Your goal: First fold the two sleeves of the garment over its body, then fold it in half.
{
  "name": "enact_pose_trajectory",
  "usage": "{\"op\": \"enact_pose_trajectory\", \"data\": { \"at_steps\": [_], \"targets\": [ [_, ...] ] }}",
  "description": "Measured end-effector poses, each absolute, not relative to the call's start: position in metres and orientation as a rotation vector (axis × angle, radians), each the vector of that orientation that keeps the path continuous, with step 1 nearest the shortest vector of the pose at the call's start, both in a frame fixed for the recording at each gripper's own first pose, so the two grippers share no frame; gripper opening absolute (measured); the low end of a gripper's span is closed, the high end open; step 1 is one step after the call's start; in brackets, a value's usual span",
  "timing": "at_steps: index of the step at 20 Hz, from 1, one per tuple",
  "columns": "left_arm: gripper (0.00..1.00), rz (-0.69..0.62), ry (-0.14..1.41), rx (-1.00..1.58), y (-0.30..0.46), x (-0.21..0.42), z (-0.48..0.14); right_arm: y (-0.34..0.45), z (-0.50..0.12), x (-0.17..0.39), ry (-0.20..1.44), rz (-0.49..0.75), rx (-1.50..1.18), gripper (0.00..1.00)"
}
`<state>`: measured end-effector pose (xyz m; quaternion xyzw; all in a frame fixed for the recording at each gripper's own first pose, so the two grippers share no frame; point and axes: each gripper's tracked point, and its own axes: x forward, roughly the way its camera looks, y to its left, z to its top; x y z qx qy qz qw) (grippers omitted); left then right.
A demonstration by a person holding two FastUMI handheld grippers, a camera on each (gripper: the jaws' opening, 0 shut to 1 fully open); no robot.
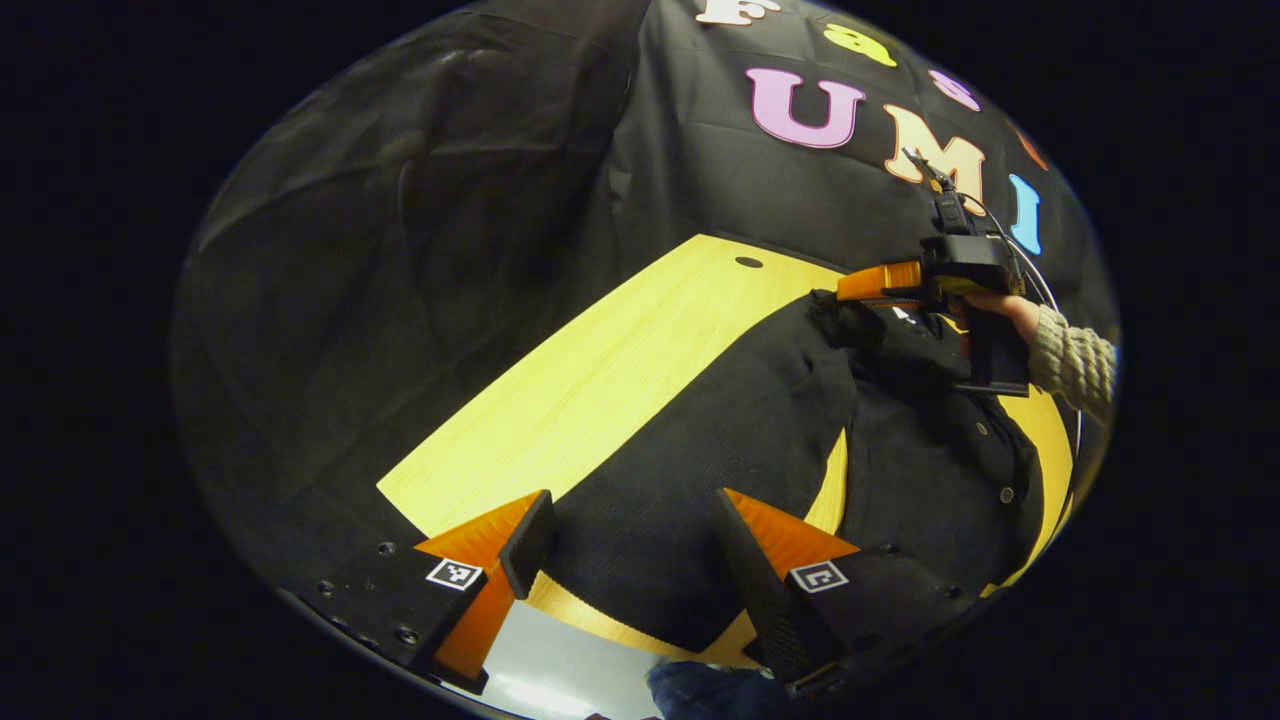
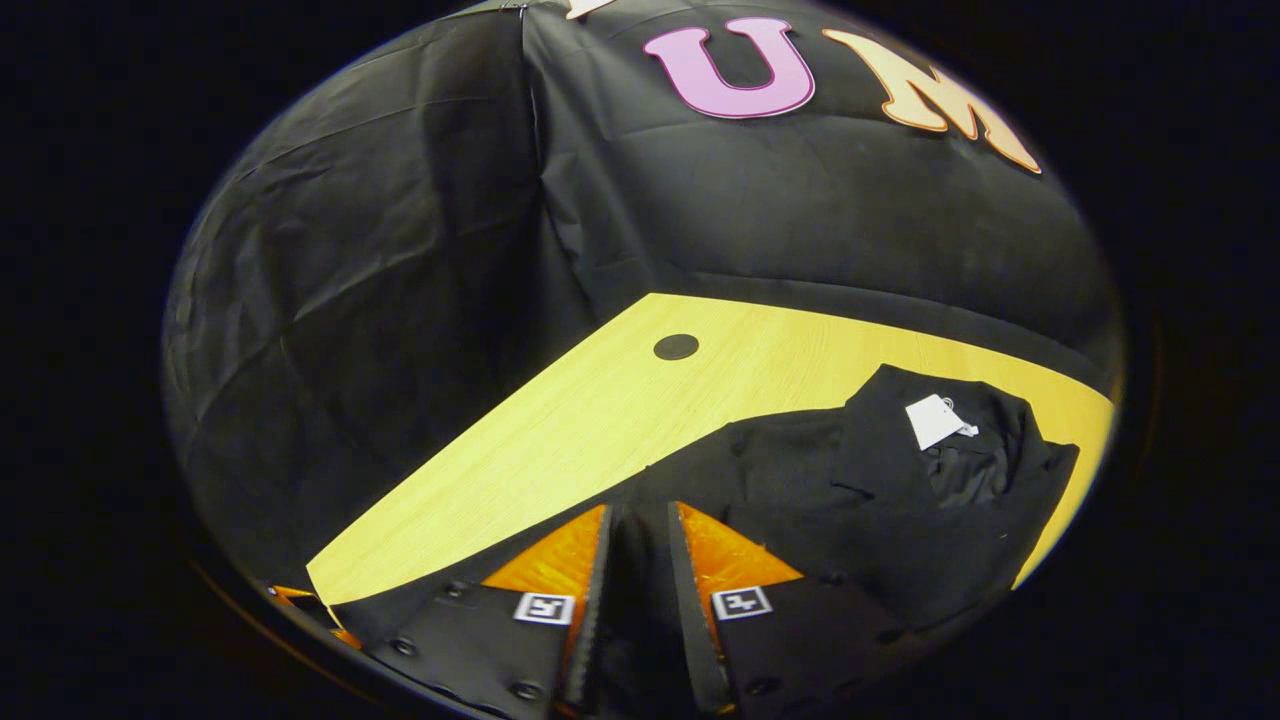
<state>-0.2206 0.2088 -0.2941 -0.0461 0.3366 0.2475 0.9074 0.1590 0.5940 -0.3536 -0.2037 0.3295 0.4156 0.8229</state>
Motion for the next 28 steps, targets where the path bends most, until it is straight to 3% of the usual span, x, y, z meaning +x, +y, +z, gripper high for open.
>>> {"op": "enact_pose_trajectory", "data": {
  "at_steps": [3, 6, 7, 9, 10, 12, 13, 14, 21, 23, 28],
  "targets": [
    [0.96, 0.511, 0.716, -0.118, 0.204, -0.227, -0.298, 0.594, -0.356, 0.157, 0.691, 0.896, -0.459, 0.46],
    [0.96, 0.506, 0.754, -0.083, 0.199, -0.236, -0.306, 0.594, -0.349, 0.154, 0.667, 0.894, -0.478, 0.65],
    [0.96, 0.499, 0.768, -0.066, 0.2, -0.236, -0.309, 0.593, -0.345, 0.154, 0.66, 0.894, -0.481, 0.82],
    [0.96, 0.489, 0.801, -0.033, 0.201, -0.239, -0.316, 0.59, -0.336, 0.153, 0.649, 0.896, -0.479, 0.84],
    [0.96, 0.487, 0.818, -0.019, 0.201, -0.241, -0.321, 0.588, -0.329, 0.151, 0.643, 0.897, -0.474, 0.91],
    [0.95, 0.487, 0.831, 0.016, 0.199, -0.244, -0.323, 0.584, -0.306, 0.146, 0.607, 0.901, -0.459, 0.91],
    [0.96, 0.485, 0.83, 0.031, 0.198, -0.245, -0.324, 0.584, -0.291, 0.143, 0.574, 0.911, -0.449, 0.85],
    [0.95, 0.485, 0.837, 0.035, 0.197, -0.245, -0.323, 0.581, -0.277, 0.139, 0.541, 0.916, -0.446, 0.91],
    [0.92, 0.517, 0.758, -0.006, 0.2, -0.241, -0.319, 0.541, -0.182, 0.113, 0.401, 0.911, -0.333, 0.91],
    [0.84, 0.511, 0.75, 0.001, 0.2, -0.243, -0.315, 0.514, -0.163, 0.111, 0.366, 0.871, -0.337, 0.91],
    [0.54, 0.505, 0.717, 0.027, 0.2, -0.241, -0.315, 0.428, -0.167, 0.098, 0.365, 0.739, -0.411, 0.91]
  ]
}}
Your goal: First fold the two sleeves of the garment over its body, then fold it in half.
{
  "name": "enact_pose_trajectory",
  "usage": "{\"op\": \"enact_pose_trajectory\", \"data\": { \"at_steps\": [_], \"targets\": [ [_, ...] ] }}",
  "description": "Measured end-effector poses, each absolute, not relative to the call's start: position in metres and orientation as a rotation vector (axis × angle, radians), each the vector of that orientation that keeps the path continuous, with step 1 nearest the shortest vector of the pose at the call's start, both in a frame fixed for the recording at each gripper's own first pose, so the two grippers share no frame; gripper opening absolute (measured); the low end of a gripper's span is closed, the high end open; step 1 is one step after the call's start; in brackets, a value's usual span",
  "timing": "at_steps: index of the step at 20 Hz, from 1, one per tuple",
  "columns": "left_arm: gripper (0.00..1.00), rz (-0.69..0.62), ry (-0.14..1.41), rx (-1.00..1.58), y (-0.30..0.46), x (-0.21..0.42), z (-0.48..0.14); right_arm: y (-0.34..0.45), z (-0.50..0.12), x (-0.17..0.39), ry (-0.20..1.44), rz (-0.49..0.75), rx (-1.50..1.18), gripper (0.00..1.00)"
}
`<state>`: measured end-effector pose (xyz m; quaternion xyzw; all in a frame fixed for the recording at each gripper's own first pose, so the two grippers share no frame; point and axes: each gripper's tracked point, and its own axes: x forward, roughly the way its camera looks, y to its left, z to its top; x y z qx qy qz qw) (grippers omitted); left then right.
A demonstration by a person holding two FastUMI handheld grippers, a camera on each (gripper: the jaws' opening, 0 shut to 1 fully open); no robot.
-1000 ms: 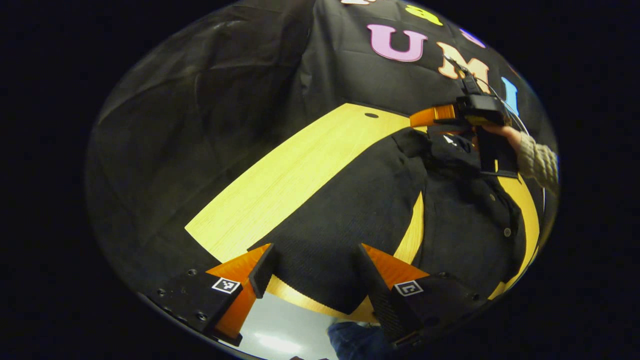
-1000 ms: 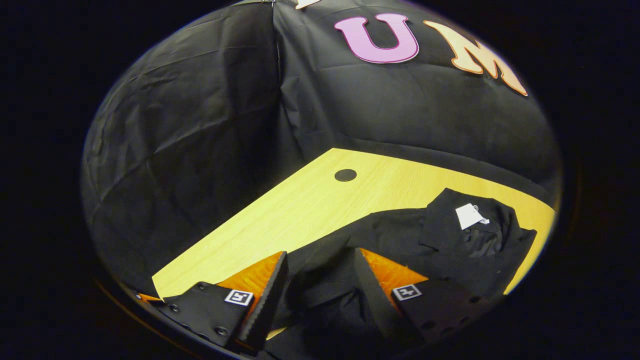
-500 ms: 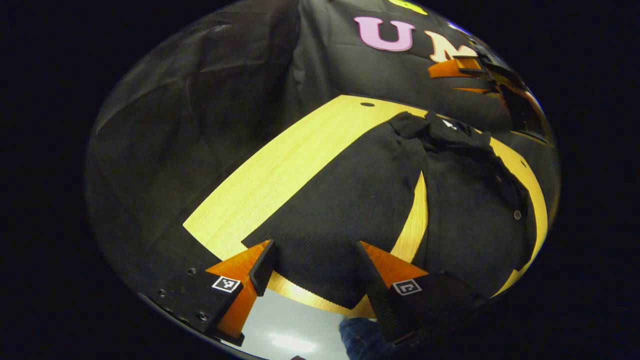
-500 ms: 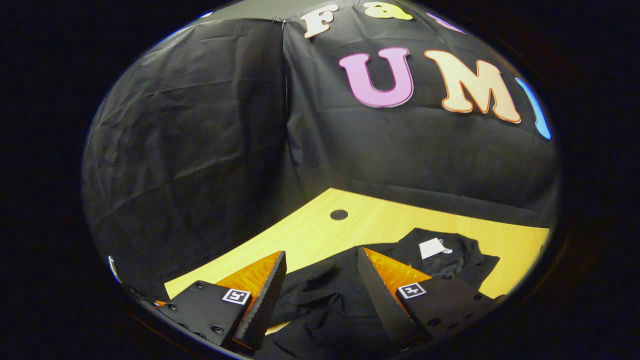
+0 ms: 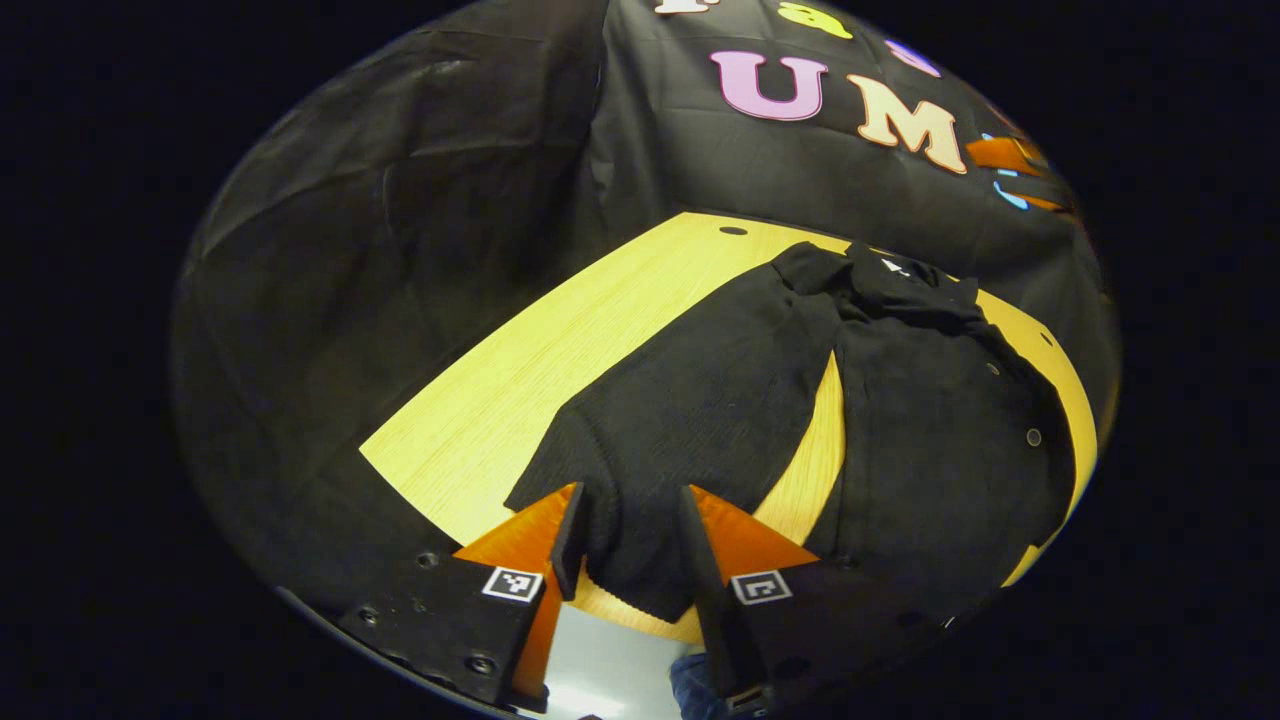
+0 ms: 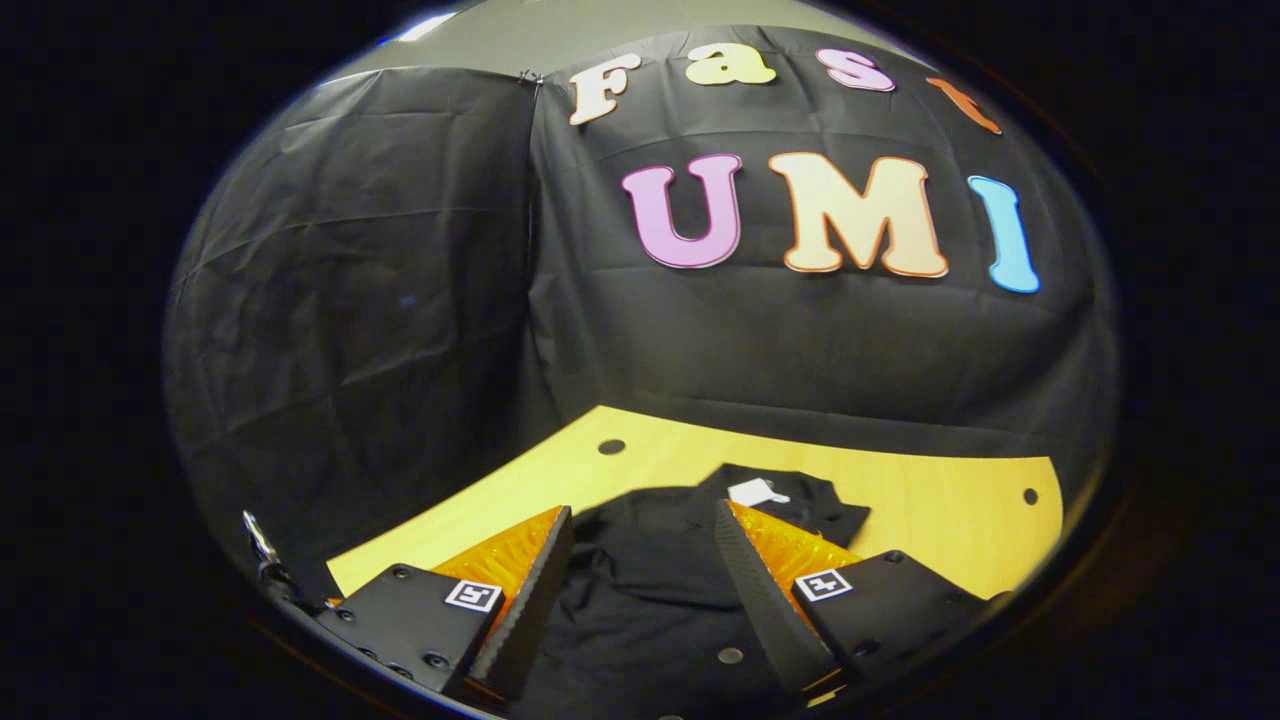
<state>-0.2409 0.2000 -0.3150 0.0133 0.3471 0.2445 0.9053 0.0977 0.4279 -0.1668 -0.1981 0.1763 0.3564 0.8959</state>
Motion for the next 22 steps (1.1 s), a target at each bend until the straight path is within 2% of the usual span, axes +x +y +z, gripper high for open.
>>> {"op": "enact_pose_trajectory", "data": {
  "at_steps": [3, 4, 7, 8, 9, 10, 11, 17, 22],
  "targets": [
    [0.44, 0.504, 0.732, 0.056, 0.194, -0.237, -0.318, 0.381, -0.178, 0.081, 0.418, 0.683, -0.391, 0.91],
    [0.38, 0.513, 0.74, 0.058, 0.194, -0.234, -0.318, 0.368, -0.184, 0.074, 0.458, 0.672, -0.357, 0.91],
    [0.37, 0.517, 0.764, 0.056, 0.19, -0.233, -0.319, 0.329, -0.181, 0.063, 0.504, 0.623, -0.244, 0.91],
    [0.23, 0.521, 0.772, 0.058, 0.19, -0.233, -0.32, 0.313, -0.179, 0.063, 0.503, 0.596, -0.22, 0.91],
    [0.22, 0.523, 0.771, 0.065, 0.189, -0.232, -0.319, 0.298, -0.175, 0.065, 0.494, 0.567, -0.209, 0.91],
    [0.13, 0.533, 0.775, 0.078, 0.188, -0.233, -0.32, 0.281, -0.172, 0.066, 0.481, 0.532, -0.212, 0.91],
    [0.11, 0.539, 0.775, 0.096, 0.189, -0.231, -0.32, 0.263, -0.17, 0.069, 0.469, 0.492, -0.227, 0.91],
    [0.01, 0.514, 0.832, 0.169, 0.187, -0.228, -0.319, 0.187, -0.156, 0.063, 0.43, 0.353, -0.21, 0.91],
    [0.0, 0.568, 0.817, -0.036, 0.188, -0.221, -0.311, 0.159, -0.154, 0.054, 0.441, 0.317, -0.151, 0.91]
  ]
}}
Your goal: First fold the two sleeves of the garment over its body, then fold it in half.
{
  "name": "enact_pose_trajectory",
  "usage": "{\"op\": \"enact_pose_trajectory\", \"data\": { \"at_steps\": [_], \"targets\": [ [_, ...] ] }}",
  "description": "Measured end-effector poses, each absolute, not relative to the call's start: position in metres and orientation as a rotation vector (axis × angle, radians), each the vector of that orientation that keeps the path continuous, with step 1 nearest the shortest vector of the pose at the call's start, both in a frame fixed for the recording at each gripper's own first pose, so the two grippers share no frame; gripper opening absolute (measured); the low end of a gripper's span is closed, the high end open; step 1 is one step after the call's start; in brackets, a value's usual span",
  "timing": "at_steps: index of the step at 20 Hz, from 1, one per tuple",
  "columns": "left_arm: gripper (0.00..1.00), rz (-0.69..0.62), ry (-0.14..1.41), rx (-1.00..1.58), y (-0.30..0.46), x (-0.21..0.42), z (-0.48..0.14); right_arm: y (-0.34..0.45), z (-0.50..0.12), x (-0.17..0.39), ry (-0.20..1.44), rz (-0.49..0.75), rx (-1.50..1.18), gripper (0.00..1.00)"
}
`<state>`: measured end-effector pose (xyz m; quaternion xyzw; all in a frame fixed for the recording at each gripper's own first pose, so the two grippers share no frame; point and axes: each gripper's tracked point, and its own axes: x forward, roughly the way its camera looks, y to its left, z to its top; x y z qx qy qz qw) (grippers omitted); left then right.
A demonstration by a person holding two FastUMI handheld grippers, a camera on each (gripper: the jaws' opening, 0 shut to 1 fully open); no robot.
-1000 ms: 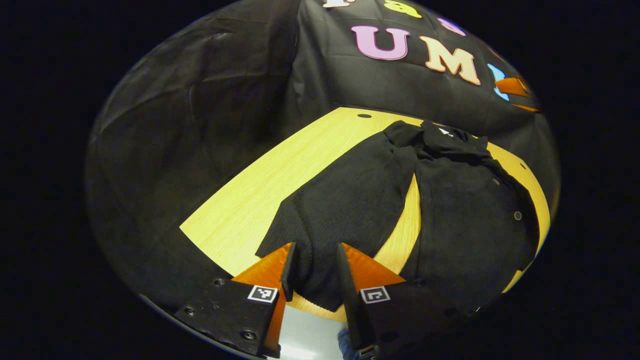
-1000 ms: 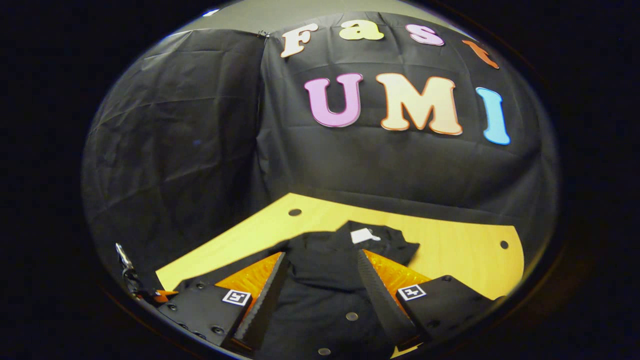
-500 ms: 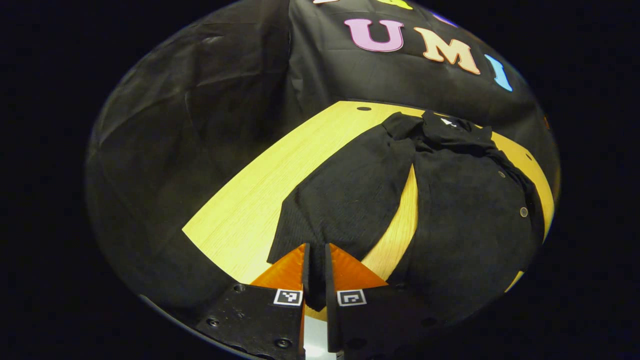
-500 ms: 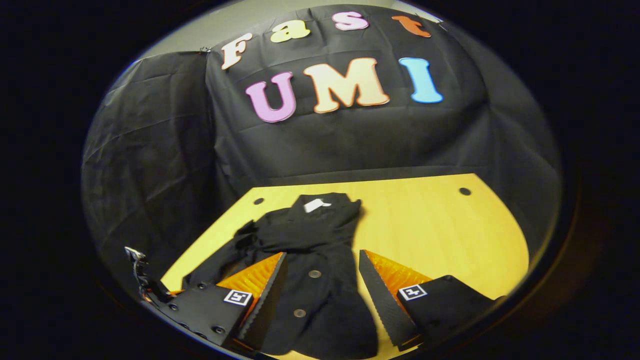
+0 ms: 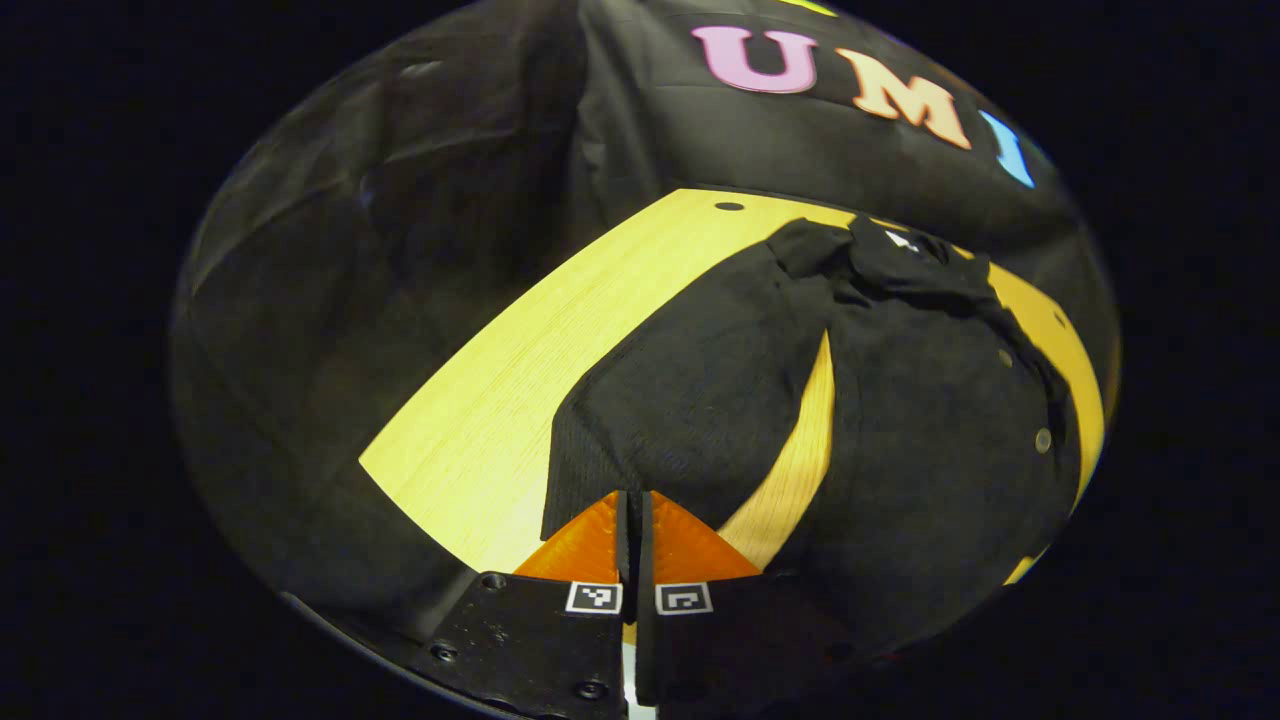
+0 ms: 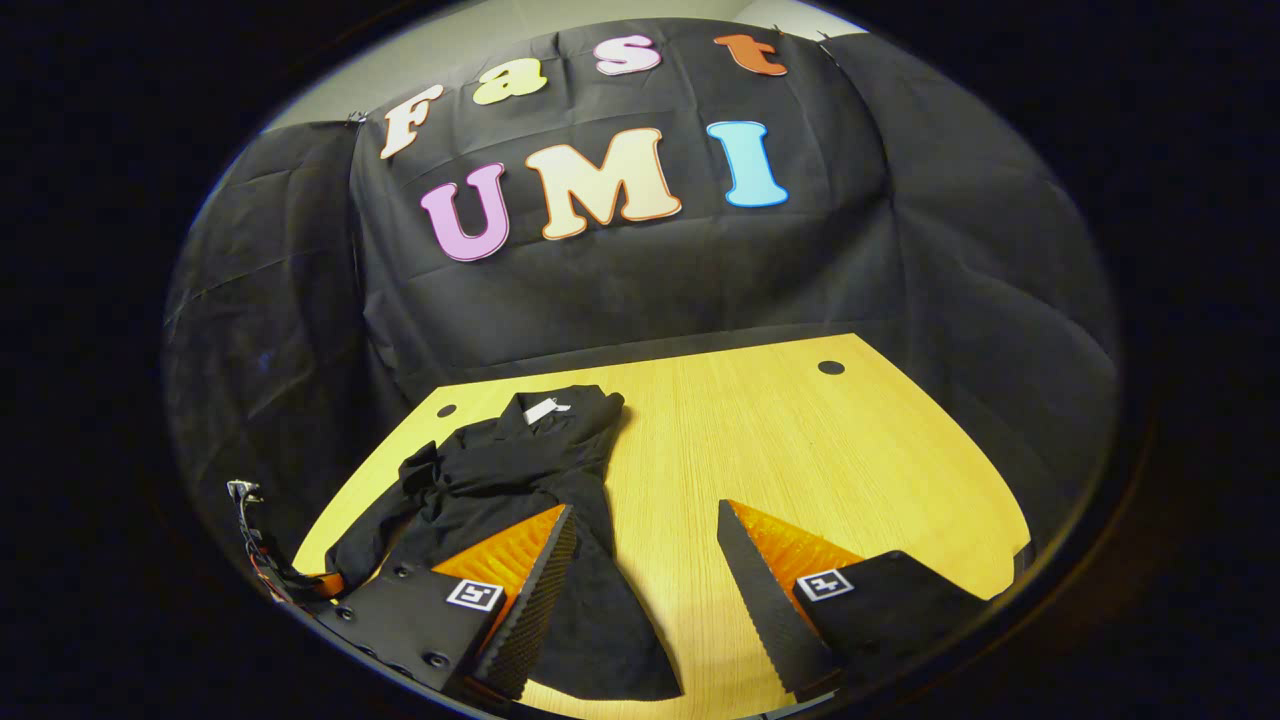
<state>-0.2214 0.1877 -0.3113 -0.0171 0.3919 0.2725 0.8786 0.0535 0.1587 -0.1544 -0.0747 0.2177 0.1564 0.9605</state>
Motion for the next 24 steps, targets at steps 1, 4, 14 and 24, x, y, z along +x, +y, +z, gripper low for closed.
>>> {"op": "enact_pose_trajectory", "data": {
  "at_steps": [1, 4, 14, 24],
  "targets": [
    [0.0, 0.584, 0.788, -0.087, 0.188, -0.216, -0.303, 0.156, -0.152, 0.055, 0.436, 0.313, -0.148, 0.91],
    [0.0, 0.585, 0.687, -0.188, 0.187, -0.186, -0.275, 0.145, -0.146, 0.058, 0.421, 0.298, -0.161, 0.91],
    [0.0, 0.236, 0.392, -0.101, 0.076, -0.013, -0.144, 0.138, -0.155, 0.052, 0.456, 0.302, -0.165, 0.91],
    [0.0, -0.143, 0.336, 0.176, -0.077, 0.09, -0.15, 0.132, -0.167, 0.03, 0.504, 0.294, -0.164, 0.91]
  ]
}}
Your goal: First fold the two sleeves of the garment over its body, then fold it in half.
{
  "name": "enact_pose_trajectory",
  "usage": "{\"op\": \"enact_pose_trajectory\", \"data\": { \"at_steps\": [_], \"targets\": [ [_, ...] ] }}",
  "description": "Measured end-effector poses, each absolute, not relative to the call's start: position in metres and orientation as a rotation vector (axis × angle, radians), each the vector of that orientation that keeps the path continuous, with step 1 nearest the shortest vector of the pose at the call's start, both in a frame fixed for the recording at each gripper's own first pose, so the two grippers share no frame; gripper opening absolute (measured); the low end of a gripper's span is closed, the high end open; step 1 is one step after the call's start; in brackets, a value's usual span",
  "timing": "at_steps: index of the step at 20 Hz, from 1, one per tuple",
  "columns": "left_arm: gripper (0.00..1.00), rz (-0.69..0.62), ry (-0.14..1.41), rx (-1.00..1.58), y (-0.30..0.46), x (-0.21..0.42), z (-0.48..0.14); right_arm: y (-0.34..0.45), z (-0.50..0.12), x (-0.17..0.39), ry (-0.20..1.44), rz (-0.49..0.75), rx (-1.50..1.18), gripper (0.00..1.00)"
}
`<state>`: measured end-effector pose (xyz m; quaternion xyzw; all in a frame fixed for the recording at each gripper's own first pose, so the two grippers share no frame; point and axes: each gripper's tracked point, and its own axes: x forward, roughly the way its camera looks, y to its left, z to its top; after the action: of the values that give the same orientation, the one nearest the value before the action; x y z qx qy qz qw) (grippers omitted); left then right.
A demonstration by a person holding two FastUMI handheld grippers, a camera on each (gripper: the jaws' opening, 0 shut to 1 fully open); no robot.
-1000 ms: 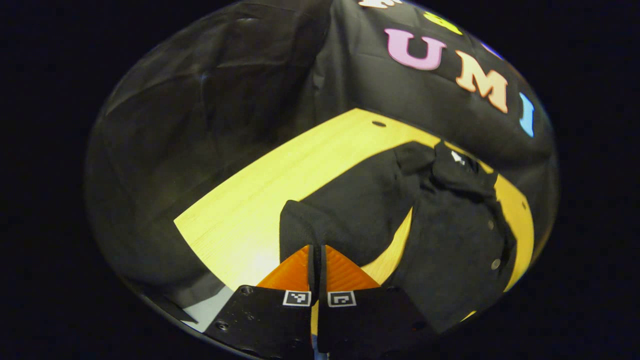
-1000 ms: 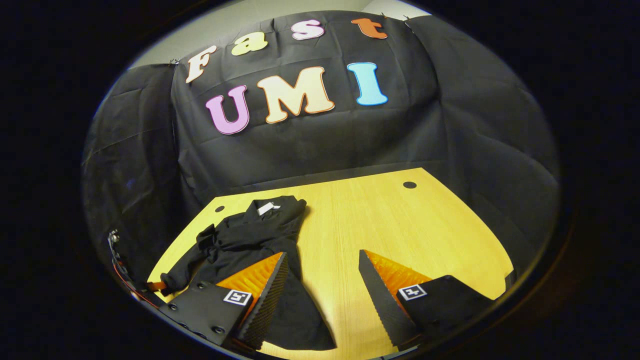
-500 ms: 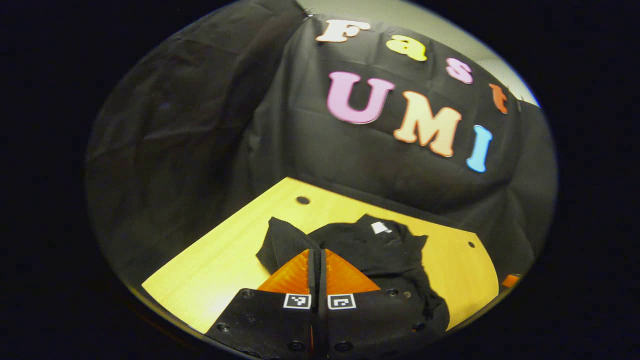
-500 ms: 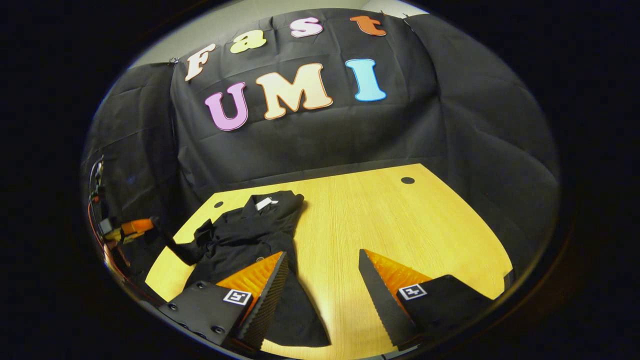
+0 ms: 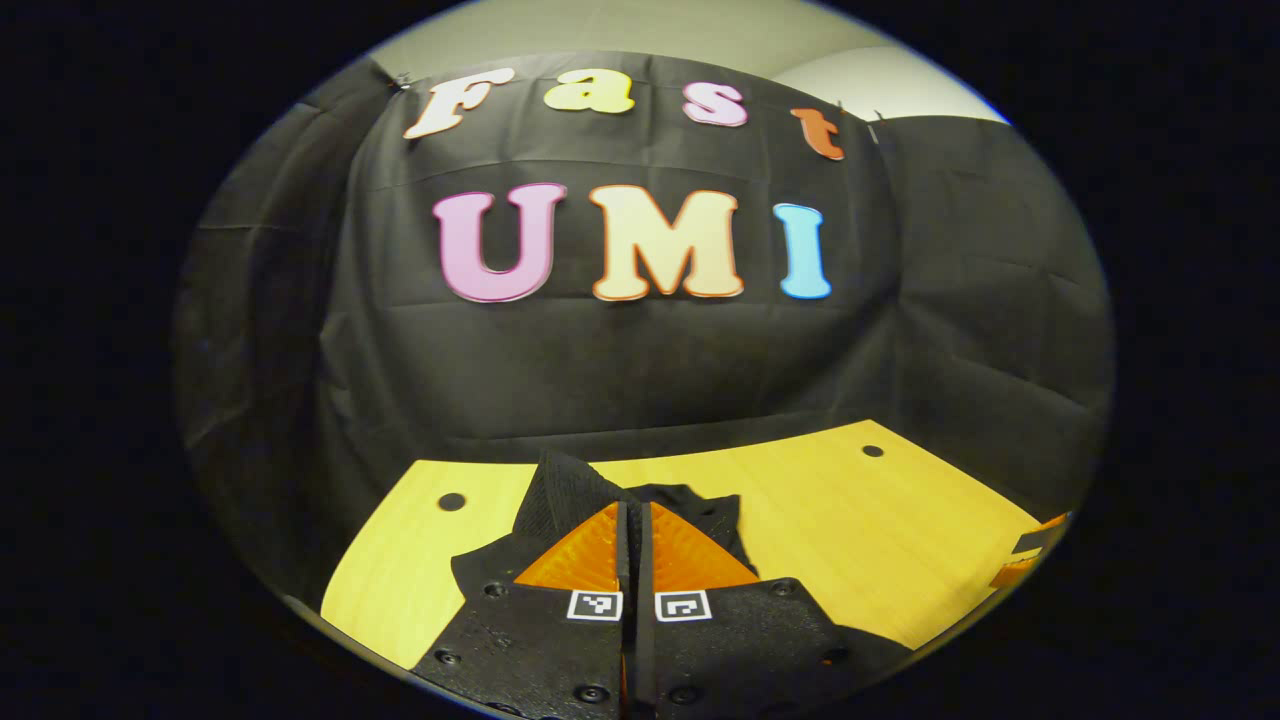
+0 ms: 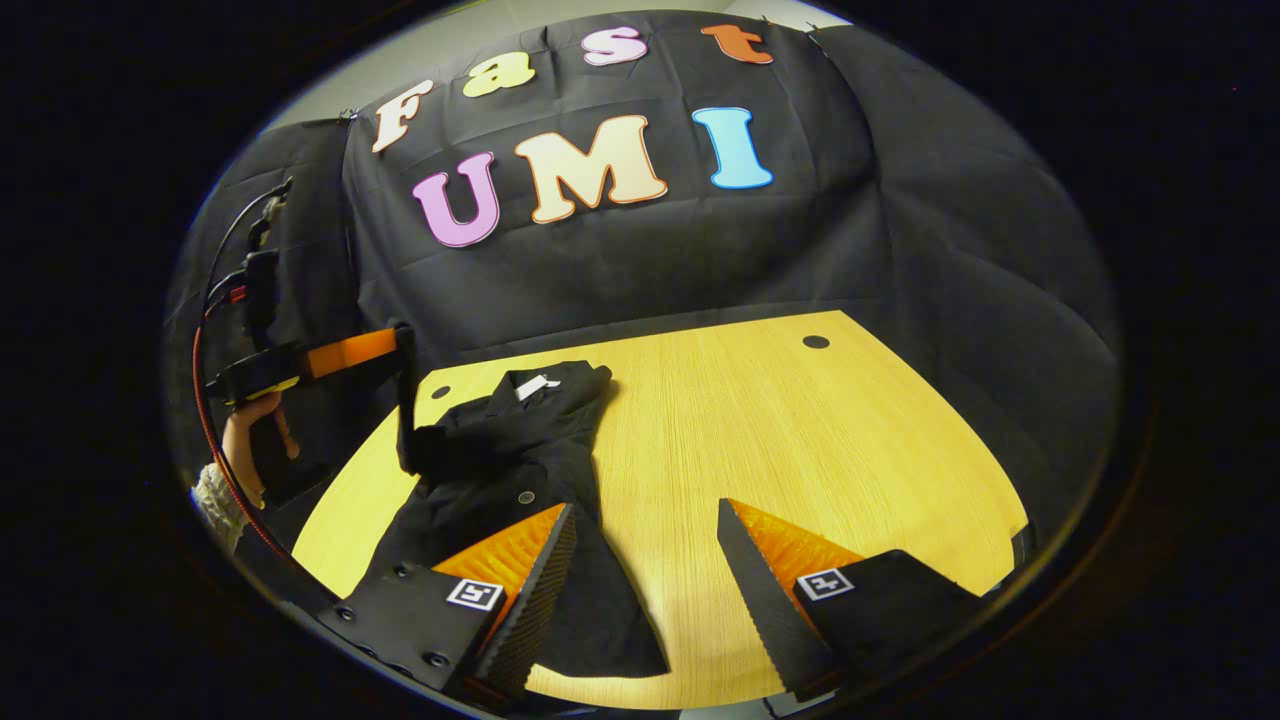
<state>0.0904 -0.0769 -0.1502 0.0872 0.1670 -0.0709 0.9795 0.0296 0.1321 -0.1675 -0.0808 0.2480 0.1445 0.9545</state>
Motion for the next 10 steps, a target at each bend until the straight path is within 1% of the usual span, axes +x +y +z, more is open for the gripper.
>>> {"op": "enact_pose_trajectory", "data": {
  "at_steps": [4, 10],
  "targets": [
    [0.0, -0.237, 0.387, 0.194, -0.122, 0.104, -0.177, 0.125, -0.17, 0.025, 0.517, 0.277, -0.151, 0.91],
    [0.0, -0.297, 0.469, 0.196, -0.159, 0.113, -0.22, 0.122, -0.176, 0.02, 0.546, 0.259, -0.107, 0.91]
  ]
}}
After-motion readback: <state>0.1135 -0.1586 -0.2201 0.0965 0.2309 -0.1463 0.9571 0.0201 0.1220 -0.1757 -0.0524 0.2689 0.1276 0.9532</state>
